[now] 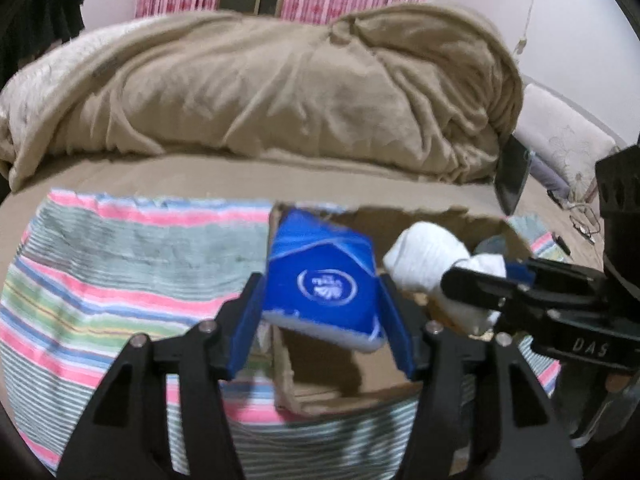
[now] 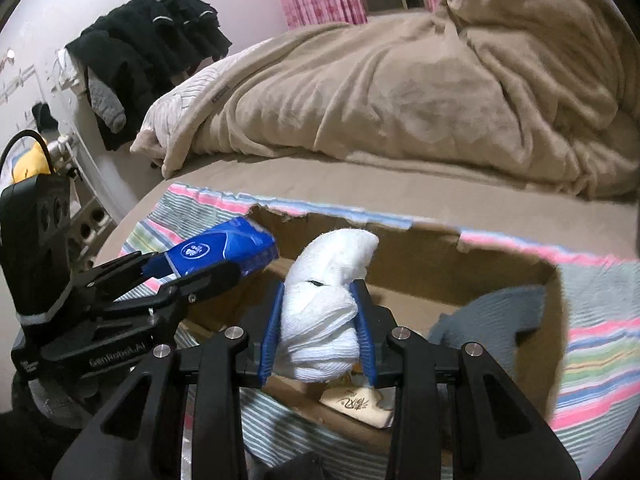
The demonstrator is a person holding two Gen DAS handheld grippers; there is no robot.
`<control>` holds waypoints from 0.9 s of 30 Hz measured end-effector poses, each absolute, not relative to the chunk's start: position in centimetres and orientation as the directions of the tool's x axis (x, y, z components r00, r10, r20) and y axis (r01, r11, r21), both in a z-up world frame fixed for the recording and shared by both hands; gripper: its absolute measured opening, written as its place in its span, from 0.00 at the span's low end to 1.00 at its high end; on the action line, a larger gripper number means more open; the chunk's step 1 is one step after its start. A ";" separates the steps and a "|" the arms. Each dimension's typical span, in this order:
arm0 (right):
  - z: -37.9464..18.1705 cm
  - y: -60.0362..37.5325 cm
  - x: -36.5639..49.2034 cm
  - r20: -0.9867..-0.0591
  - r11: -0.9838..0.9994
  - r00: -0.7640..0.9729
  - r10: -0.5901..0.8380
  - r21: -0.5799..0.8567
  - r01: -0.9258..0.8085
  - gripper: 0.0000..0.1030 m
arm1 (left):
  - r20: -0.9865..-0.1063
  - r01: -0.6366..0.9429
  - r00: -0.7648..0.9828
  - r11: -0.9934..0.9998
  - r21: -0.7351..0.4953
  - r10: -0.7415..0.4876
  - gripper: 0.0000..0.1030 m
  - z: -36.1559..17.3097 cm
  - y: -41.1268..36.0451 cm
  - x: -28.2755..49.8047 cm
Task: Organize objects
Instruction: 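Carry the blue packet and white socks into the box and open both grippers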
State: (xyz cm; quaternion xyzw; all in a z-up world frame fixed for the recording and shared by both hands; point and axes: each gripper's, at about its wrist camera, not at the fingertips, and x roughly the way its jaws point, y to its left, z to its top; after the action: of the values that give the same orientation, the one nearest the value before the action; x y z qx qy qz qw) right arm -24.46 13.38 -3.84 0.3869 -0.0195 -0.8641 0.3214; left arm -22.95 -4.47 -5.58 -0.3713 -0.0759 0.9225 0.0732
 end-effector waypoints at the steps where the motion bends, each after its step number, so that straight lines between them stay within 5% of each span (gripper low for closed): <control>1: -4.2 13.3 -24.7 -0.660 -0.794 -0.489 -0.570 0.289 0.535 0.34 | -0.693 -0.067 -0.699 -0.980 -0.185 0.178 0.57 -6.1 -4.5 -23.3; 21: -7.3 10.4 -26.1 -0.718 -0.786 -0.399 -0.570 0.335 0.520 0.37 | -0.676 -0.033 -0.721 -0.982 -0.184 0.150 0.66 -5.8 -6.2 -20.9; 27: -7.0 9.6 -25.2 -0.720 -0.776 -0.393 -0.573 0.321 0.543 0.59 | -0.671 -0.010 -0.729 -0.982 -0.189 0.137 0.68 -5.0 -7.5 -19.1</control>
State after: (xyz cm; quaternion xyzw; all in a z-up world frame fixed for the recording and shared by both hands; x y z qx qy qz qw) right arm -25.18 9.56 -7.01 0.4380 -0.0168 -0.8343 0.3344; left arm -19.13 -7.54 -4.95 -0.3658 -0.0865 0.9258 0.0396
